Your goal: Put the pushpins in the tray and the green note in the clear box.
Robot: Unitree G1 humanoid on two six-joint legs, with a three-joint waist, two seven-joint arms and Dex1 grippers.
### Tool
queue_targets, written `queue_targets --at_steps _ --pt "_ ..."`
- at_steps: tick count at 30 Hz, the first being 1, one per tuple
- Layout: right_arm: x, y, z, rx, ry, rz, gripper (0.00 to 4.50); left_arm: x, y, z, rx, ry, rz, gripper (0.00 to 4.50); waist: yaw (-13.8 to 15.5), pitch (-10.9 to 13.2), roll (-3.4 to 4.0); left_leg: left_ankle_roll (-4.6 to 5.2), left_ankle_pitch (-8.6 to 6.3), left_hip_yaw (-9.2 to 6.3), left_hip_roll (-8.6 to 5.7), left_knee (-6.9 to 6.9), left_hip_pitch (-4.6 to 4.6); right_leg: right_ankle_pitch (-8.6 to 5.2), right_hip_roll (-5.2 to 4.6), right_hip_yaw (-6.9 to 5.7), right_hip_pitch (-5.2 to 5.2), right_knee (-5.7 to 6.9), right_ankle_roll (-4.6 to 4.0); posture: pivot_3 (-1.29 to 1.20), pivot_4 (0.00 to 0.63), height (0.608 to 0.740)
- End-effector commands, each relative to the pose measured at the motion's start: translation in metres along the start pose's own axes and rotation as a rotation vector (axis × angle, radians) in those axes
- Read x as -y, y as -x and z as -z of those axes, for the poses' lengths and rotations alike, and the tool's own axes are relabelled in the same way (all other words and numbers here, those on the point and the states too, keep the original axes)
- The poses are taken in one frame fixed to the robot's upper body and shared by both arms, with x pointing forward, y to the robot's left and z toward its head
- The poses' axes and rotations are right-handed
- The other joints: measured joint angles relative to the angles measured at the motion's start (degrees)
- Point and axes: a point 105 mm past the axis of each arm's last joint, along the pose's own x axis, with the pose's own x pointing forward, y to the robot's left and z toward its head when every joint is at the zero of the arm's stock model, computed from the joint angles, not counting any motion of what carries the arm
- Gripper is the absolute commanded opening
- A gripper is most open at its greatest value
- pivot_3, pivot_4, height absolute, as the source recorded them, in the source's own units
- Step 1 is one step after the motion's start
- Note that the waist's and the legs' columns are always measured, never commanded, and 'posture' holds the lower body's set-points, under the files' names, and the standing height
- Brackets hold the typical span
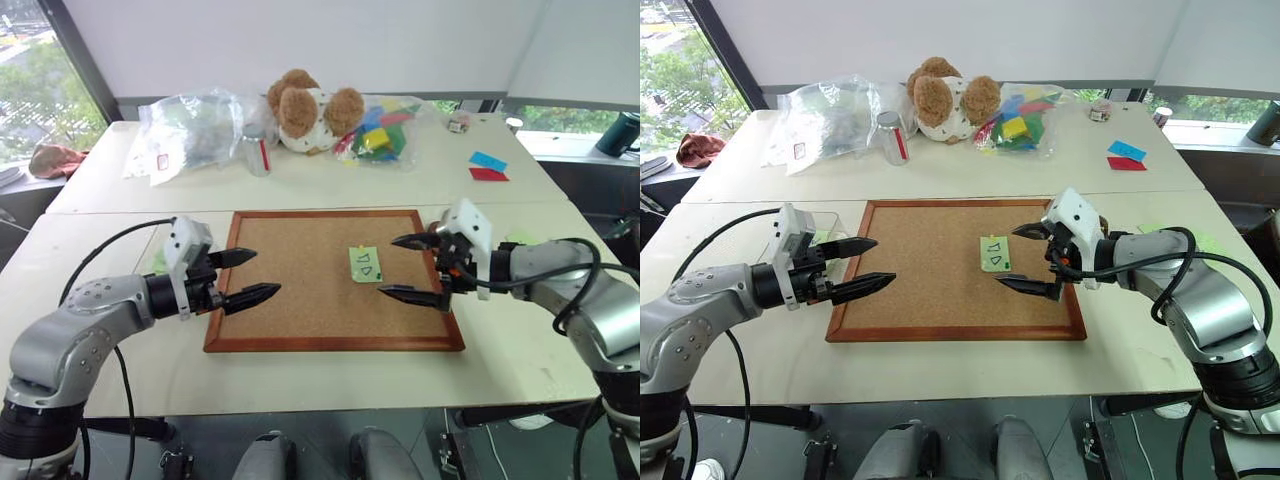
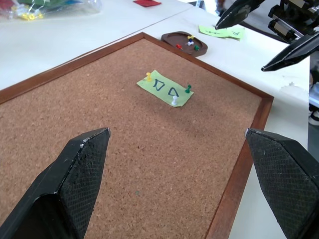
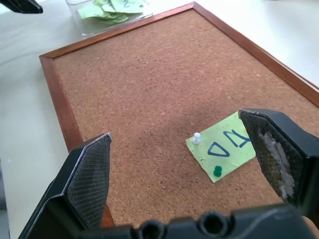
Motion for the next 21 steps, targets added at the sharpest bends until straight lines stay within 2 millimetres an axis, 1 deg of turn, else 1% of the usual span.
queue_targets --at_steps 1,21 --pt "0.0045 0.0033 -0.0101 0.025 0.044 0.017 4.5 -0.0016 0.0039 -0.0092 0.02 -0.053 -0.014 4.47 0.0 0.0 0.0 0.0 0.0 0.0 0.0 0.0 0.0 0.0 0.0 0.0 0.0 0.0 0.0 0.0 0.15 0.74" --pt "0.0049 -0.0015 -0.0112 0.042 0.042 0.019 4.5 0.0013 -0.0001 -0.0077 0.021 -0.032 -0.009 4.47 -0.1 0.0 0.0 0.0 0.0 0.0 0.0 0.0 0.0 0.0 0.0 0.0 0.0 0.0 0.0 0.0 0.15 0.74"
